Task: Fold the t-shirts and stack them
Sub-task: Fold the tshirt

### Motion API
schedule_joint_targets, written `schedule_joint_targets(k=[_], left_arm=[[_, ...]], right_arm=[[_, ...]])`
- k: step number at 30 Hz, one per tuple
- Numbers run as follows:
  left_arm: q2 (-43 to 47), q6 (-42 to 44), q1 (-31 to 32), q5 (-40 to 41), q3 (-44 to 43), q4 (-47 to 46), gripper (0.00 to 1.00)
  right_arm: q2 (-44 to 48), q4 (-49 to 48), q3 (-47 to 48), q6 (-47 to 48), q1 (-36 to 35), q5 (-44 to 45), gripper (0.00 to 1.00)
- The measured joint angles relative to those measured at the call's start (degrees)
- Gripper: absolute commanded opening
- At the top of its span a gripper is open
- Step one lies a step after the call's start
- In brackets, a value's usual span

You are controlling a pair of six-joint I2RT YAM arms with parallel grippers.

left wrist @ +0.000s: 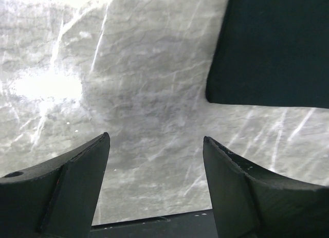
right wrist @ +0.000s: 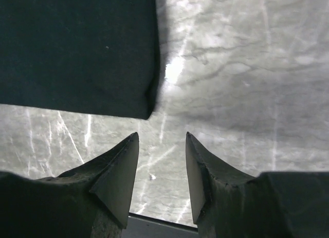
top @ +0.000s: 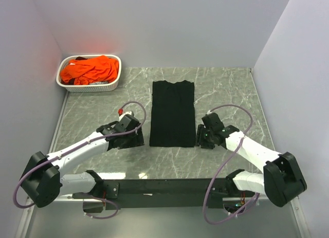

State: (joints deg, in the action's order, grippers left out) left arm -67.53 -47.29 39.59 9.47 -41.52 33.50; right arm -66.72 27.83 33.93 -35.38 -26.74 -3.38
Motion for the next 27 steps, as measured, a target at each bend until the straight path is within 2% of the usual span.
schedule_joint_targets(k=[19,27], left_arm=[[-3.37,-0.44,3.54,2.03,0.0,0.2,0.79],[-4.7,-0.5,4.11,2.47,0.0,0.22,0.79]], right_arm=[[-13.97,-2.36,5.77,-4.63,-4.66,5.03,0.45],[-17.53,-1.51,8.66,-5.73,-7.32,8.35,0.36]])
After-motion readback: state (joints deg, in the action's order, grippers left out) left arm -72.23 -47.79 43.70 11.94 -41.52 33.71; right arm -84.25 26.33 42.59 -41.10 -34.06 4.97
